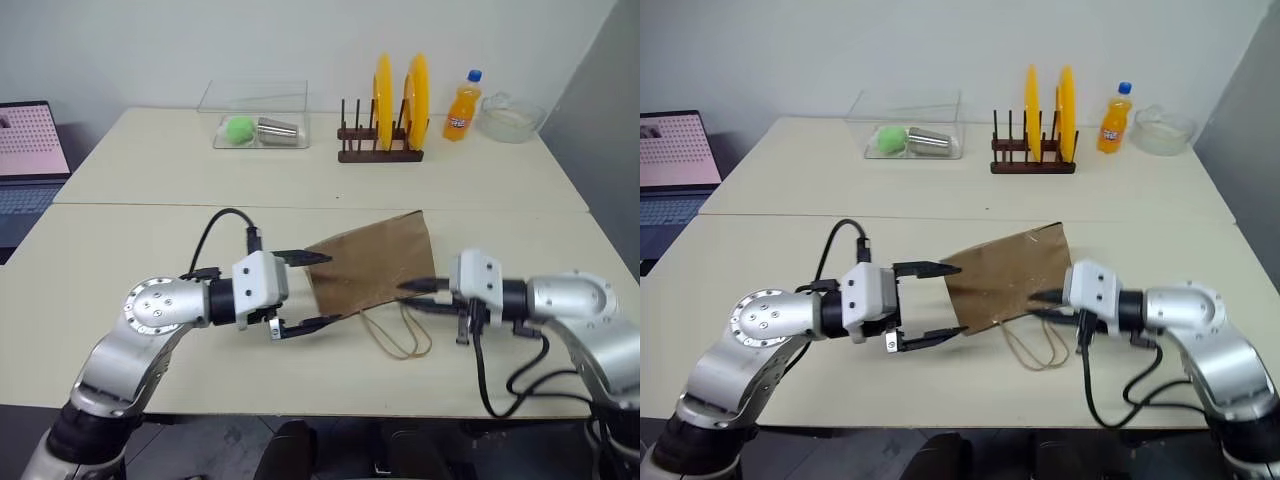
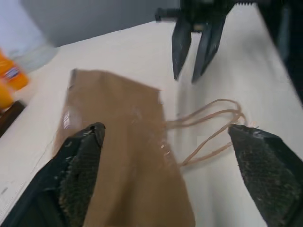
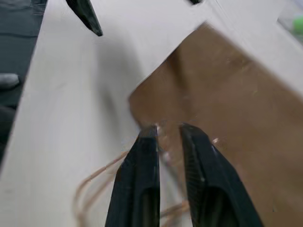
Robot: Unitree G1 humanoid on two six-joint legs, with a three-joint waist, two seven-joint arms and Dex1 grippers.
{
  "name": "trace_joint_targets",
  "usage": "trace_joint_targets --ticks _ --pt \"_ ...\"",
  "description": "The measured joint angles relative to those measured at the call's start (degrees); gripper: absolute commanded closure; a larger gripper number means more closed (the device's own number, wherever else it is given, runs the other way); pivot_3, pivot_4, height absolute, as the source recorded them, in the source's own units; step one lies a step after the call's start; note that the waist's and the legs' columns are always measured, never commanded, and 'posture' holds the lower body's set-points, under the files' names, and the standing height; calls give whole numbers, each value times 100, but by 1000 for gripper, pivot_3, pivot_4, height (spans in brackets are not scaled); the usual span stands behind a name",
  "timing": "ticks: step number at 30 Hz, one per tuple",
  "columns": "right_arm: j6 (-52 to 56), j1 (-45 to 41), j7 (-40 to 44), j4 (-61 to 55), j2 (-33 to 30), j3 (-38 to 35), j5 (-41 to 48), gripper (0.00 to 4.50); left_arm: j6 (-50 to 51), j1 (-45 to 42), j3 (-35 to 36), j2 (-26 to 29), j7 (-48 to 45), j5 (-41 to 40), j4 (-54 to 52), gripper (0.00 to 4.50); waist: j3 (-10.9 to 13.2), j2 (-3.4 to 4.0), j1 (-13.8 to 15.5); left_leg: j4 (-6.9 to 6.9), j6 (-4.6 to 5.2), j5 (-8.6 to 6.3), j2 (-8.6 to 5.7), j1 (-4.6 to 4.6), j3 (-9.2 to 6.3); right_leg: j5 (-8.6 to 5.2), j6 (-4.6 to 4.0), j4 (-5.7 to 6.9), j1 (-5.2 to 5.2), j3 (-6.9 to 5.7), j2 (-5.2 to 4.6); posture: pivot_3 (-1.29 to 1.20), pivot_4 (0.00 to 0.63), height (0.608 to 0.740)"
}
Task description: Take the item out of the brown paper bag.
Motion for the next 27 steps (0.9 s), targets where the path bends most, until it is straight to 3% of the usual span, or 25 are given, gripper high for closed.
trace_joint_targets --ticks 1,6,14,20,27 --pt "173 186 -80 -196 -67 -73 48 3271 -20 -107 -130 -38 -94 52 66 0 0 0 -21 0 0 0 0 3 2 0 1 0 1 1 1 0 150 740" --pt "812 1175 -462 -1038 -315 -399 269 3271 -633 -574 -967 -250 -517 712 802 0 0 0 -57 0 0 0 2 6 -4 -1 3 0 5 -2 9 0 150 740" --pt "1273 1734 -1007 -1621 -329 -638 501 3271 -2355 -1101 -1867 -865 -600 2007 2480 0 0 -3 -69 1 0 0 2 4 -5 -1 10 -9 9 -2 10 0 150 740" --pt "1396 1956 -1196 -1717 -356 -932 667 3271 -3137 -1315 -1998 -1181 -543 2447 3287 0 0 -4 -61 2 1 0 1 3 -6 1 13 -12 12 -4 9 0 150 740" --pt "1399 2318 -1281 -1728 -399 -1271 782 3271 -3088 -1390 -1991 -1551 -558 2338 3534 0 0 -4 -65 2 1 0 1 6 -11 3 19 -19 21 -8 10 0 150 740"
